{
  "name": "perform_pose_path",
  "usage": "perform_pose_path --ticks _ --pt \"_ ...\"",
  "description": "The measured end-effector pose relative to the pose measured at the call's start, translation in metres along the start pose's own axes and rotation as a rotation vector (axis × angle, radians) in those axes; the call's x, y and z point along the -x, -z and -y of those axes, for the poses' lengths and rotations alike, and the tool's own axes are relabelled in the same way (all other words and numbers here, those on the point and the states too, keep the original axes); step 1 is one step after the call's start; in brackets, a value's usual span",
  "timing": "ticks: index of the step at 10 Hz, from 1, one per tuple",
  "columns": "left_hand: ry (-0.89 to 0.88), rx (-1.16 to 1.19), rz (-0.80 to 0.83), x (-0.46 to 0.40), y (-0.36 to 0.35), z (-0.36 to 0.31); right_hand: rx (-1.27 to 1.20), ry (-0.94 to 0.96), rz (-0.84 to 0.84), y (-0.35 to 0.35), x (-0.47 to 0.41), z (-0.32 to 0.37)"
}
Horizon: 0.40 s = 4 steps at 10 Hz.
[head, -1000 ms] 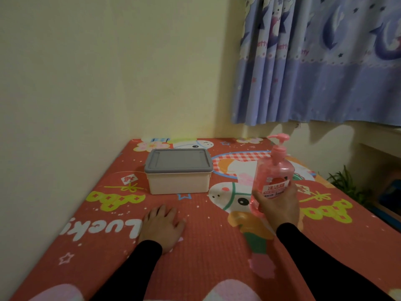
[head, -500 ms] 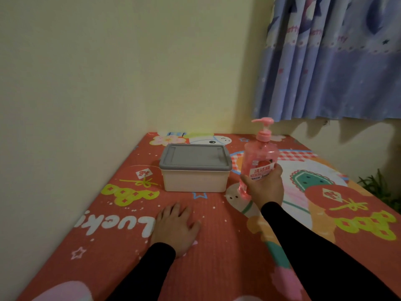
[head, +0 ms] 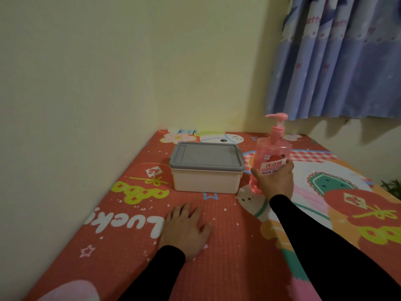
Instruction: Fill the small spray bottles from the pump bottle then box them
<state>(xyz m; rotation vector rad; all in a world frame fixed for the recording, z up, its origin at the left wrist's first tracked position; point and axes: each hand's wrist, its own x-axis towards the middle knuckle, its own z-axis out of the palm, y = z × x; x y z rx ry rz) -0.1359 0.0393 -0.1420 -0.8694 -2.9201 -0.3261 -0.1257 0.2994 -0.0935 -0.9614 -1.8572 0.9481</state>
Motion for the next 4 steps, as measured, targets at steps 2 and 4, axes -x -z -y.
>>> perform_pose_path --ticks 2,4 --pt "0.006 0.014 0.016 0.000 0.001 0.000 0.012 0.041 0.035 0.005 0.005 -0.001" --pt "-0.001 0.032 0.004 0.001 0.002 -0.002 0.114 0.036 0.100 0.013 0.012 -0.013"
